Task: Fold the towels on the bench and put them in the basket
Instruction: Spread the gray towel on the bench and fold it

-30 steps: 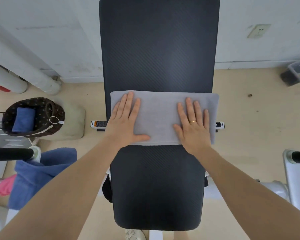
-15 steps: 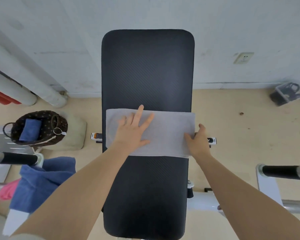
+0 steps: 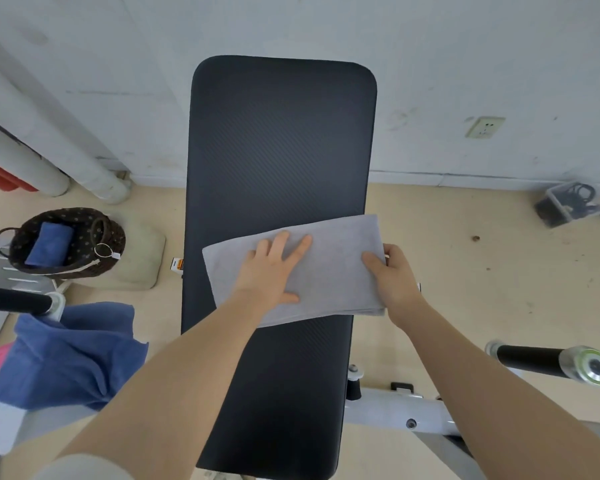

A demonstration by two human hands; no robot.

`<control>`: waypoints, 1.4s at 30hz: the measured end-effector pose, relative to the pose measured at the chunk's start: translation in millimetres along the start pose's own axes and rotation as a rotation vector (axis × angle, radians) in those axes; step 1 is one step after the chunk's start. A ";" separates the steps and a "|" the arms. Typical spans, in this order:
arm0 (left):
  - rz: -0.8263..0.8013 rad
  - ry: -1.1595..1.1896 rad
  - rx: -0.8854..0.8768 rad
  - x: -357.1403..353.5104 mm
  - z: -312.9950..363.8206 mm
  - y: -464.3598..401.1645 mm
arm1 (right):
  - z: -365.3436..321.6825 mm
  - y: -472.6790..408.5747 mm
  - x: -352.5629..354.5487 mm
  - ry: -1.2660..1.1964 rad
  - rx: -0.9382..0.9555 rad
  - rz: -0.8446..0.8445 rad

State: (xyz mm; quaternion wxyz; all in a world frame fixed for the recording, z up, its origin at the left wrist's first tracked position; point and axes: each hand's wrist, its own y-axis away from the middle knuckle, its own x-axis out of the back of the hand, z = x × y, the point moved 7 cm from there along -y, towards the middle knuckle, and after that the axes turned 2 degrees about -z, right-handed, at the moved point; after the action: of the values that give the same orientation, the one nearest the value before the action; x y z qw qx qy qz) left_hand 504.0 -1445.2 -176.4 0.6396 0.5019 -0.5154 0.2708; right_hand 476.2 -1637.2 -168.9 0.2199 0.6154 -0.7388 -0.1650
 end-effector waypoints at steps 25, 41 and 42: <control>-0.020 1.058 0.132 -58.5 -126.2 76.6 | 9.1 59.1 -218.7 0.620 0.308 -0.257; 0.186 1.024 0.412 -36.9 -149.3 40.9 | 3.2 34.4 -168.8 1.222 0.643 0.052; 0.184 1.008 0.399 -36.3 -149.1 39.8 | 9.7 32.7 -167.4 1.241 0.650 0.061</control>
State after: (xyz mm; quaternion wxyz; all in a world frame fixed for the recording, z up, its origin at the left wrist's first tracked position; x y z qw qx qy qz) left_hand 515.7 -1287.7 -190.5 0.6736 0.3744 -0.1253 0.6248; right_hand 468.1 -1467.0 -180.8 0.4105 0.6093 -0.5055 0.4525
